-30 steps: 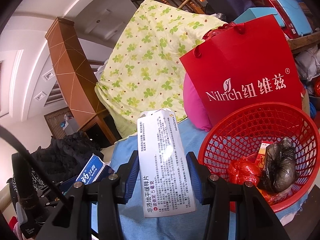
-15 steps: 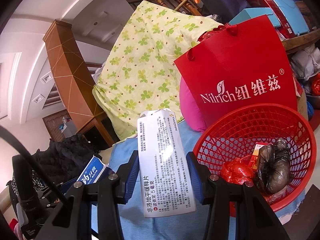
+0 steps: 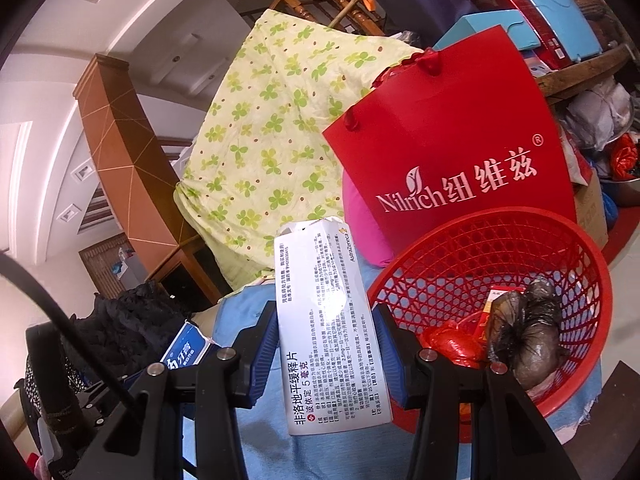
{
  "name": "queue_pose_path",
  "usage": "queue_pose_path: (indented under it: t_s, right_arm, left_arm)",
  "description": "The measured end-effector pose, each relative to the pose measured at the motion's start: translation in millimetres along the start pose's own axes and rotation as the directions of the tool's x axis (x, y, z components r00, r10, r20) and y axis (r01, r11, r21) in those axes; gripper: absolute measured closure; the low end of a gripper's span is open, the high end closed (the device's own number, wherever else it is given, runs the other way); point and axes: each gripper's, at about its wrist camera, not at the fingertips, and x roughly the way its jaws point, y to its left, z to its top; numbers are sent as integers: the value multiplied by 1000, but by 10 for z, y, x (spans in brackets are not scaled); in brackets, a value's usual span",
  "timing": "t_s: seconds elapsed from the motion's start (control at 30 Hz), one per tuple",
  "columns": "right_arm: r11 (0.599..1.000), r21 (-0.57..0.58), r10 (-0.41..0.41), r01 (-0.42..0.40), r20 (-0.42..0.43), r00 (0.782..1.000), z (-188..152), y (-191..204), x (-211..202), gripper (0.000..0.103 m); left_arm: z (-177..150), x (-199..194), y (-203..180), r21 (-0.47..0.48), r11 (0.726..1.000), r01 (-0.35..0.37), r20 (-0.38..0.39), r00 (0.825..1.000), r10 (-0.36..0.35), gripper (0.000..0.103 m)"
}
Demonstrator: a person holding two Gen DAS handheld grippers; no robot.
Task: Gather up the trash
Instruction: 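Lower both boxes into the red basket and open both tools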
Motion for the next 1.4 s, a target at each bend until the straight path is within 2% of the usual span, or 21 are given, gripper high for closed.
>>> queue_pose_path:
  t_s: [0.3, 0.5, 0.6, 0.77, 0.9, 0.97, 1.0, 1.07, 1.1, 1.13, 1.27, 1.4]
  right_arm:
    - [998, 40, -38, 37, 25, 999, 62, -232, -97, 53]
    - [990, 125, -64, 59, 39, 997, 138, -503, -167, 53]
    - [982, 179, -73, 64, 43, 996, 166, -642, -180, 53]
    - [951, 304, -84, 66, 47, 995, 189, -905, -177, 53]
    - [915, 400, -89, 62, 48, 995, 204, -1115, -141, 52]
    - [893, 445, -87, 63, 34, 996, 213, -1217, -83, 52]
    - [883, 465, -91, 68, 27, 995, 218, -1266, -57, 52]
    - [870, 487, -99, 74, 25, 995, 225, -1330, -33, 48]
    - [865, 497, -90, 68, 21, 996, 227, -1358, -14, 42]
    - [860, 506, -83, 63, 16, 996, 226, -1377, -1, 36]
    - [863, 501, -83, 60, 23, 996, 214, -1390, -16, 36]
    - [891, 453, -71, 32, 69, 995, 242, -1255, -59, 36]
  left_arm:
    - [41, 11, -124, 19, 999, 32, 5, 999, -32, 36]
    - [78, -1, -266, 27, 992, 121, 18, 992, -122, 36]
    - [131, 7, -351, 23, 980, 198, 22, 980, -198, 36]
    - [298, 48, -563, 46, 949, 313, 50, 948, -315, 36]
    - [479, 119, -771, 75, 919, 388, 76, 916, -393, 36]
    - [598, 190, -907, 98, 894, 437, 91, 891, -445, 36]
    - [633, 212, -960, 108, 887, 449, 95, 883, -459, 36]
    - [723, 304, -1094, 132, 874, 467, 101, 871, -480, 36]
    - [751, 350, -1130, 138, 870, 473, 99, 868, -487, 36]
    - [774, 412, -1149, 132, 870, 476, 95, 867, -489, 36]
    - [718, 510, -978, 71, 876, 477, 89, 872, -482, 36]
    - [573, 567, -737, 42, 898, 439, 73, 895, -441, 36]
